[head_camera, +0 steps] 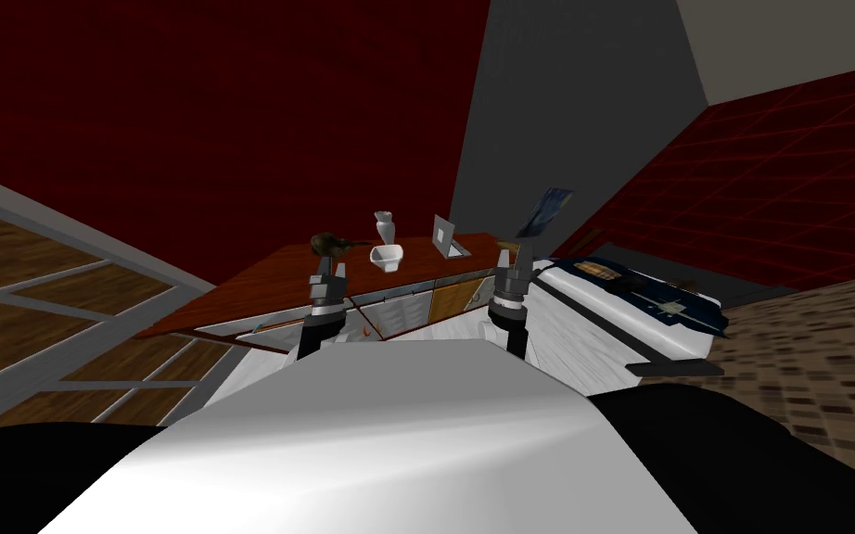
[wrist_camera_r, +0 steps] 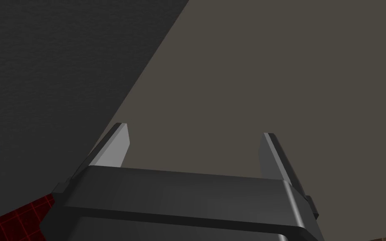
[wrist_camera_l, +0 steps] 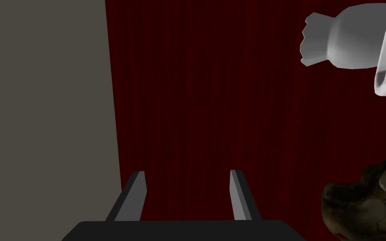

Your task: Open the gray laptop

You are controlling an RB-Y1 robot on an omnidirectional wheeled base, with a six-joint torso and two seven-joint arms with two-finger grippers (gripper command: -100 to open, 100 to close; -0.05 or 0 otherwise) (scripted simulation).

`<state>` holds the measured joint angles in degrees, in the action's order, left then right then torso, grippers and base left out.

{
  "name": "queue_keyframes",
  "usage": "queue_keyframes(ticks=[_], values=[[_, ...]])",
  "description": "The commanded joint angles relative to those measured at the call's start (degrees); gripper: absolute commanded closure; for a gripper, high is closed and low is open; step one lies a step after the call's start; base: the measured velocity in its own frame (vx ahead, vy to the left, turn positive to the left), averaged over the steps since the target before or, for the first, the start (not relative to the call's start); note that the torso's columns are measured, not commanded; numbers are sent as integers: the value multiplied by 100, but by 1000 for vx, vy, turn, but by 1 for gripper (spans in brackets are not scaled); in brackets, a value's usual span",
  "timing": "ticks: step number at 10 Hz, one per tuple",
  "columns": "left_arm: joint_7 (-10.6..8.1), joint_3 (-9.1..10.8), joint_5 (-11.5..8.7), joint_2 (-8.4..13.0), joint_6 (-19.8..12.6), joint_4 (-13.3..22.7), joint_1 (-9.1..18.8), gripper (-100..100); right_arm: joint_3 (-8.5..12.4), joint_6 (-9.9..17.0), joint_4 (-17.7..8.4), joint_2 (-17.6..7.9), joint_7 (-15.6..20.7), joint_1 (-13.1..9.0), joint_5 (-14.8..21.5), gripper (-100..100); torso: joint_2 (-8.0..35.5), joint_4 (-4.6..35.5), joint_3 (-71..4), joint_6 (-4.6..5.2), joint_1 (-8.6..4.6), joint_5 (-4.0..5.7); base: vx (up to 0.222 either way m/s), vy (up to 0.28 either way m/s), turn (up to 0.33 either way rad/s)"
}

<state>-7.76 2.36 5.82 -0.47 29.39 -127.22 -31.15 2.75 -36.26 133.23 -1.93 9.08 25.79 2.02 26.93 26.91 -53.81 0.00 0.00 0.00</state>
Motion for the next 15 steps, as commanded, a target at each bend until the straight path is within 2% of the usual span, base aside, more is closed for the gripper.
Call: queue_keyframes(ticks=[1, 2, 3, 5, 8, 9, 11, 12, 14, 15], values=[[0, 0, 0, 0, 0, 0, 0, 0, 0, 0, 0, 0, 0, 0, 0, 0, 423, 423, -846, 0, 0, 0, 0, 0, 0], [0, 0, 0, 0, 0, 0, 0, 0, 0, 0, 0, 0, 0, 0, 0, 0, 846, 846, -1691, 0, 0, 0, 0, 0, 0], [0, 0, 0, 0, 0, 0, 0, 0, -3, 138, -52, -201, 148, -119, 52, -100, 1269, 1269, -2538, 0, 0, 0, 6, -6, 15], [0, 0, 0, 0, -1, 3, -1, 0, -8, 346, -135, -368, 368, -298, 130, -100, 1514, 1513, -3045, 0, -3, 1, 3, -17, 22], [0, 0, 0, 0, -1, 3, -1, 0, -19, 819, -321, -586, 838, -704, 307, -100, 1534, 1536, -3076, 0, -1, 0, 6, -25, 27], [0, 0, 0, 0, -1, 3, -1, 0, -19, 819, -321, -586, 870, -704, 307, -100, 1535, 1537, -3076, 0, -1, 0, 4, -18, 11], [0, 0, 0, 0, -1, 3, -1, 0, -29, 1165, -480, -707, 1245, -1058, 461, -100, 1537, 1538, -3075, -1, 4, -1, 3, -19, 30], [0, 0, 0, 0, -1, 3, -1, 0, -29, 1230, -480, -707, 1307, -1058, 461, -100, 1536, 1537, -3075, 0, 0, 0, 4, -20, 16], [0, 0, 0, 0, -1, 3, -1, 0, -40, 1593, -664, -802, 1695, -1466, 639, -100, 1534, 1537, -3076, -1, 0, 0, 6, -22, 36], [0, 0, 0, 0, -1, 3, -1, 0, -40, 1705, -664, -802, 1812, -1466, 639, -100, 1534, 1536, -3077, 0, -2, 0, 6, -26, 16]])
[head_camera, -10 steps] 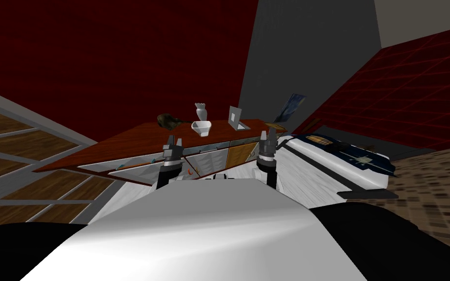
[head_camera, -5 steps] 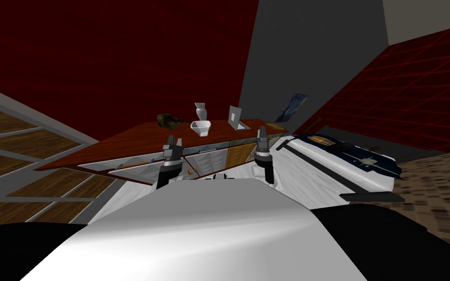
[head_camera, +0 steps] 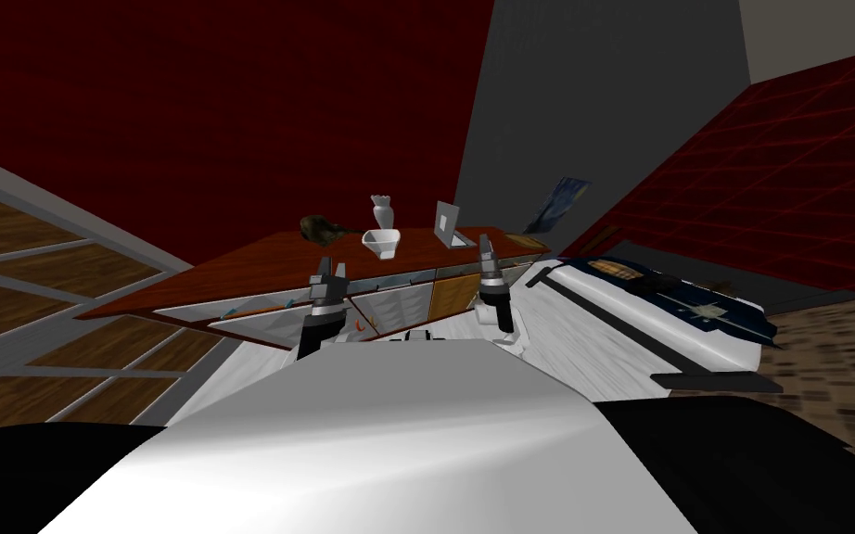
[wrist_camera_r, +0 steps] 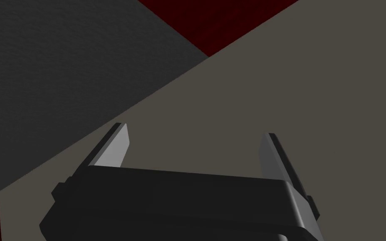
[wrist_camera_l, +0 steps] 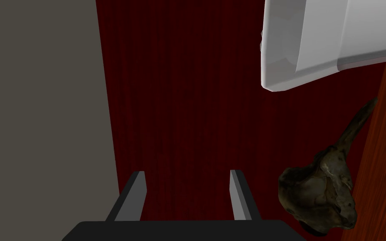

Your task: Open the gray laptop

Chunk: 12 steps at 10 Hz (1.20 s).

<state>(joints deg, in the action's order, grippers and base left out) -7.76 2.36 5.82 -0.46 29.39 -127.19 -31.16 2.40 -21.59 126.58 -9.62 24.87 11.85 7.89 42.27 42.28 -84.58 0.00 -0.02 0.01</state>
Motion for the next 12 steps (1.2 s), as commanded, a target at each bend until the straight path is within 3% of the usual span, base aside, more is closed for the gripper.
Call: queue_keyframes(ticks=[1, 2, 3, 4, 5, 6, 7, 8, 9, 10, 11, 12], values=[[0, 0, 0, 0, 0, 0, 0, 0, -11, 417, -100, -70, 432, -293, 148, -100, 2, 1, 2, 2, 1, 0, 7, -21, 18], [0, 0, 0, 0, 0, 0, 0, 0, -11, 495, -100, -70, 505, -293, 148, -100, 2, 1, 1, 0, 4, -1, 5, -18, 18], [0, 0, 0, 0, 0, 0, 0, 0, -17, 708, -209, -101, 711, -523, 247, -100, 3, 1, 2, 1, 4, -1, 7, -23, 37], [0, 0, 0, 0, 0, 0, 0, 0, -17, 762, -209, -101, 788, -523, 247, -100, 1, 0, 1, -1, 2, -1, 4, -19, 17], [0, 0, 0, 0, 0, 0, 0, 0, -23, 992, -322, -125, 989, -761, 350, -100, 2, 1, 2, 2, 3, 0, 2, -19, 24], [0, 0, 0, 0, 0, 0, 0, 0, -23, 1039, -322, -125, 1080, -761, 350, -100, 3, 1, 2, 0, 3, -1, 3, -19, 20], [0, 0, 0, 0, 0, 0, 0, 0, -30, 1261, -441, -145, 1271, -1005, 456, -100, 3, 1, 2, 1, 3, -1, 4, -25, 35], [0, 0, 0, 0, 0, 0, 0, 0, -30, 1324, -441, -145, 1379, -1005, 456, -100, 1, 0, 1, 0, 1, 0, 4, -22, 18], [0, 0, 0, 0, 0, 0, 0, 0, -37, 1512, -564, -160, 1563, -1248, 564, -100, 2, 1, 1, 2, 2, 0, 10, -28, 25], [0, 0, 0, 0, 0, 0, 0, 0, -37, 1615, -564, -160, 1685, -1255, 564, -100, 0, 0, 0, 0, 0, 0, 8, -22, 22], [0, 0, 0, 0, 0, 0, 0, 0, -44, 1796, -692, -171, 1855, -1489, 674, -100, 1, 0, 1, 1, 4, -1, 2, -23, 36], [0, 0, 0, 0, 0, 0, 0, 0, -44, 1912, -692, -171, 1995, -1510, 674, -100, 2, 1, 1, 0, 3, -1, 2, -20, 20]])
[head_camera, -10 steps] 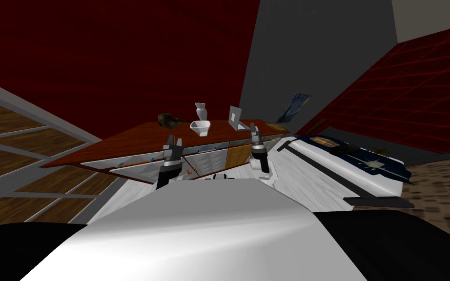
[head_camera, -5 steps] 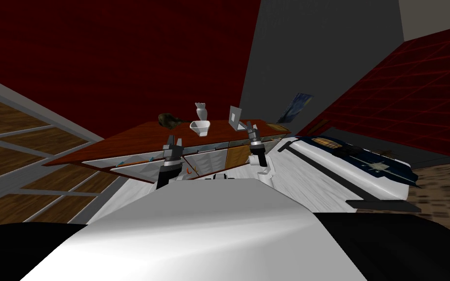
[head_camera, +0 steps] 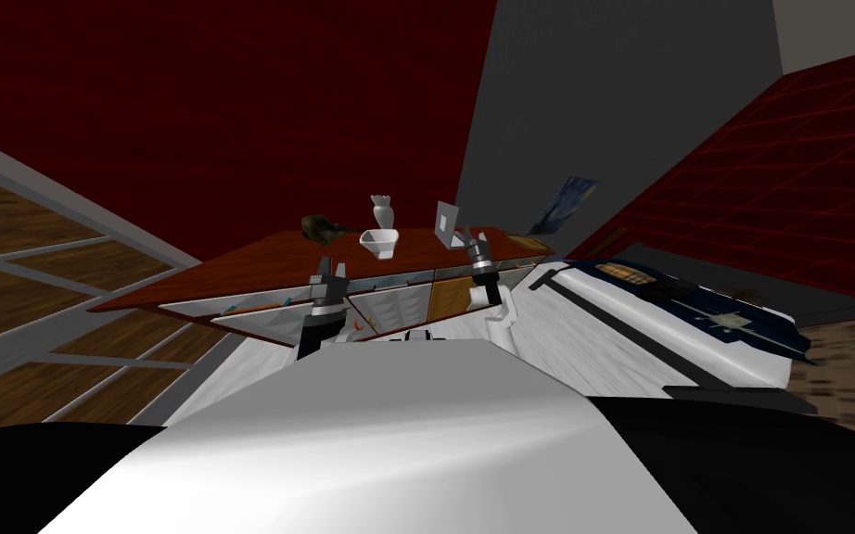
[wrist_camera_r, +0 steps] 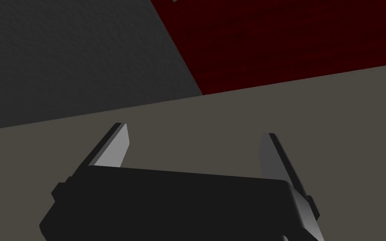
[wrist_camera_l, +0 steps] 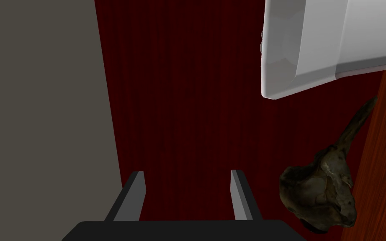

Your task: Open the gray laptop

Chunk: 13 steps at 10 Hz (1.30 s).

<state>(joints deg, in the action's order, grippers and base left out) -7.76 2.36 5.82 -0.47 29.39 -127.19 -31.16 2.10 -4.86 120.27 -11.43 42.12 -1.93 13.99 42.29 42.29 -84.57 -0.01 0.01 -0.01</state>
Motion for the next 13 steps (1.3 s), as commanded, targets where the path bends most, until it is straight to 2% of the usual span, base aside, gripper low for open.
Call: queue_keyframes(ticks=[1, 2, 3, 4, 5, 6, 7, 8, 9, 10, 11, 12, 13], values=[[0, 0, 0, 0, 0, 0, 0, 0, -22, 433, -195, 2, 441, -390, 174, -100, 1, 0, 1, 2, 0, 0, 3, -26, 26], [0, 0, 0, 0, 0, 0, 0, 0, -22, 540, -195, 2, 584, -390, 174, -100, 0, 0, 0, 0, -2, 0, 4, -22, 24], [0, 0, 0, 0, 0, 0, 0, 0, -29, 756, -336, -2, 756, -651, 286, -100, 0, 0, 0, 2, -1, 1, 5, -22, 31], [0, 0, 0, 0, 0, 0, 0, 0, -29, 846, -336, -2, 900, -652, 286, -100, -2, 0, -1, 0, -1, 0, 5, -20, 22], [0, 0, 0, 0, 0, 0, 0, 0, -37, 1042, -484, -4, 1068, -916, 398, -100, -1, -1, 0, 2, 0, 1, 3, -26, 34], [0, 0, 0, 0, 0, 0, 0, 0, -37, 1155, -484, -4, 1217, -916, 398, -100, 0, 0, 0, 0, -2, 0, 2, -21, 21], [0, 0, 0, 0, 0, 0, 0, 0, -45, 1347, -638, -5, 1391, -1138, 510, -100, 1, 0, 1, 2, -1, 1, 4, -27, 30], [0, 0, 0, 0, 0, 0, 0, 0, -45, 1466, -638, -5, 1536, -1183, 510, -100, -1, 0, 0, 0, -2, 1, 5, -24, 19], [0, 0, 0, 0, 0, 0, 0, 0, -53, 1643, -797, -4, 1709, -1394, 623, -100, -1, -1, 0, 2, -1, 1, 7, -22, 35], [0, 0, 0, 0, 0, 0, 0, 0, -53, 1772, -797, -4, 1854, -1451, 623, -100, -3, -1, -2, 0, 0, 0, 6, -20, 22], [0, 0, 0, 0, 0, 0, 0, 0, -61, 1922, -960, -1, 2026, -1678, 735, -100, -1, 0, 0, 2, 0, 0, 6, -27, 31], [0, 0, 0, 0, 0, 0, 0, 0, -61, 2079, -960, -1, 2170, -1718, 735, -100, -1, 0, 0, 0, -2, 1, 5, -24, 22], [0, 0, 0, 0, 0, 0, 0, 0, -69, 2224, -1129, 4, 2343, -1954, 846, -100, 1, 0, 1, 2, -2, 1, 2, -25, 35]])
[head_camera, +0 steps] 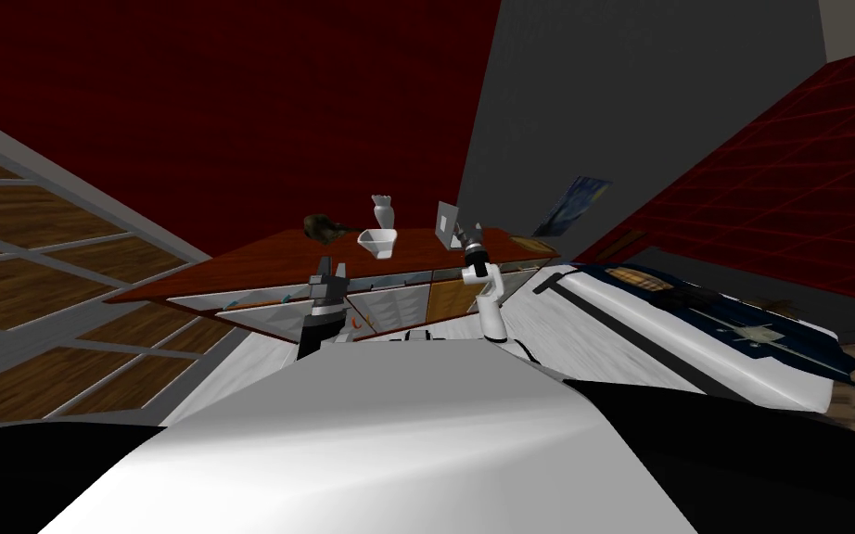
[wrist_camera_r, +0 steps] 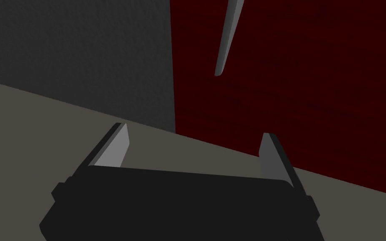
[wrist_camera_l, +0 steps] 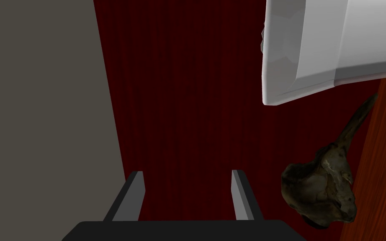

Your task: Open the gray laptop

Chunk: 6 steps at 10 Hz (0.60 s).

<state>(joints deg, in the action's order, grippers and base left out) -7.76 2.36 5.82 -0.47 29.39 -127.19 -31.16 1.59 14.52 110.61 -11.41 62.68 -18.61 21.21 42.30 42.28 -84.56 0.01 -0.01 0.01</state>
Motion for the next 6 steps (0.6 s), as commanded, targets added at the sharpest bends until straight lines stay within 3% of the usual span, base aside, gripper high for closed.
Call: queue_keyframes(ticks=[1, 2, 3, 4, 5, 6], values=[[0, 0, 0, 0, 0, 0, 0, 0, -18, 425, -164, 2, 428, -318, 125, -100, 0, 0, 0, -2, 1, -1, 3, -21, 21], [0, 0, 0, 0, 0, 0, 0, 0, -18, 469, -164, 2, 428, -318, 125, -100, 0, 0, 0, 0, 2, -1, 3, -8, -6], [0, 0, 0, 0, 0, 0, 0, 0, -26, 702, -336, 11, 689, -581, 235, -100, 0, 0, 0, 0, 4, -1, 2, -14, 26], [0, 0, 0, 0, 0, 0, 0, 0, -26, 781, -336, 11, 739, -583, 235, -100, -2, 0, -2, -3, 3, -2, 4, -17, 28], [0, 0, 0, 0, 0, 0, 0, 0, -34, 983, -510, 23, 957, -846, 344, -100, -2, -1, -1, 0, 0, 0, 5, -25, 29], [0, 0, 0, 0, 0, 0, 0, 0, -34, 1089, -510, 23, 1045, -846, 344, -100, -3, 0, -2, -2, -2, 0, 3, -22, 19]])
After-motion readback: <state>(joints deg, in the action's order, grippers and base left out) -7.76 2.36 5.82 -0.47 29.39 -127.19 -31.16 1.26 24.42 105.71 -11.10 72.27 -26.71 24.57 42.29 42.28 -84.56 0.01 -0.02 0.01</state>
